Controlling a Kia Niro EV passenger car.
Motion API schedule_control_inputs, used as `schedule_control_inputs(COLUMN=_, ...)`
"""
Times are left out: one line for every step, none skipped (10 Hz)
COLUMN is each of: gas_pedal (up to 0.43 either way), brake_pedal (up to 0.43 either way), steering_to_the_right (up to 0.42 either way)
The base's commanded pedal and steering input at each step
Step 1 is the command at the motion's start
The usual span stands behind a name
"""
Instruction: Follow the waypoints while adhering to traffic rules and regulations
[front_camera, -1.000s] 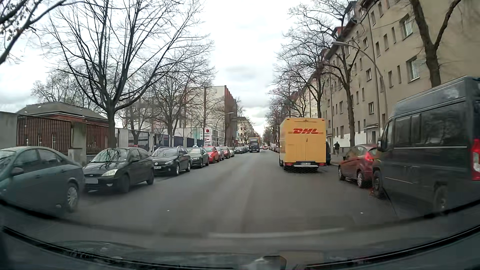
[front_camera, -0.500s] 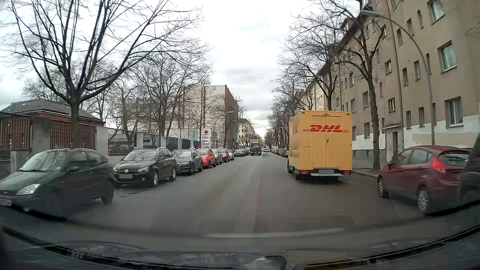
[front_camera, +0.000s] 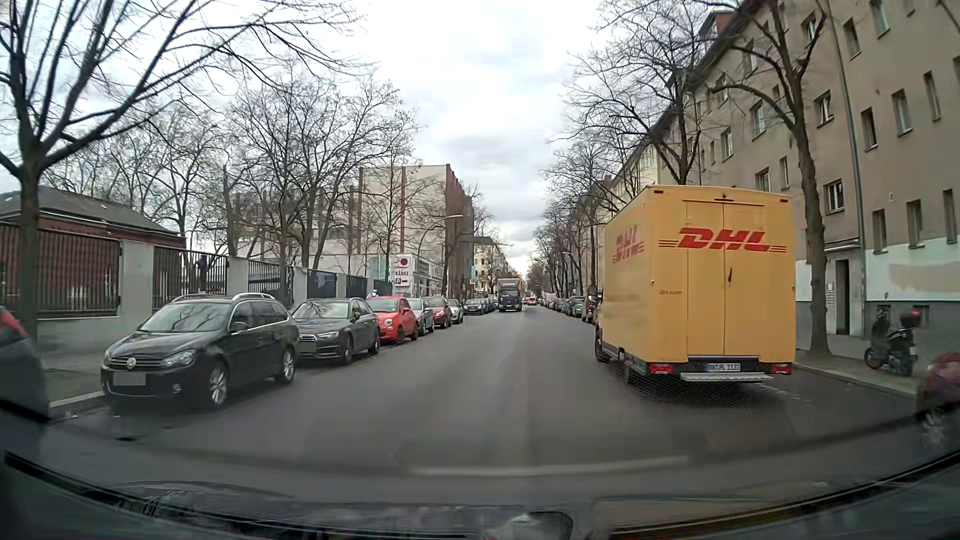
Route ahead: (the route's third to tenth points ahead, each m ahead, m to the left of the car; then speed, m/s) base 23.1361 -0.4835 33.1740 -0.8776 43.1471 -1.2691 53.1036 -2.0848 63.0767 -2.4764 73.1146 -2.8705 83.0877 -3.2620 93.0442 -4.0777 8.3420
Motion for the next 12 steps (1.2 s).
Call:
schedule_control_inputs(gas_pedal=0.039, brake_pedal=0.012, steering_to_the_right=0.006)
schedule_control_inputs(gas_pedal=0.039, brake_pedal=0.012, steering_to_the_right=0.008)
schedule_control_inputs(gas_pedal=0.039, brake_pedal=0.012, steering_to_the_right=0.008)
schedule_control_inputs(gas_pedal=0.028, brake_pedal=0.012, steering_to_the_right=0.008)
schedule_control_inputs(gas_pedal=0.028, brake_pedal=0.012, steering_to_the_right=0.009)
schedule_control_inputs(gas_pedal=0.020, brake_pedal=0.012, steering_to_the_right=0.009)
schedule_control_inputs(gas_pedal=0.008, brake_pedal=0.012, steering_to_the_right=0.011)
schedule_control_inputs(gas_pedal=0.000, brake_pedal=0.018, steering_to_the_right=0.013)
schedule_control_inputs(gas_pedal=0.000, brake_pedal=0.012, steering_to_the_right=0.016)
schedule_control_inputs(gas_pedal=0.000, brake_pedal=0.012, steering_to_the_right=0.016)
schedule_control_inputs(gas_pedal=0.000, brake_pedal=0.018, steering_to_the_right=0.018)
schedule_control_inputs(gas_pedal=0.000, brake_pedal=0.012, steering_to_the_right=0.021)
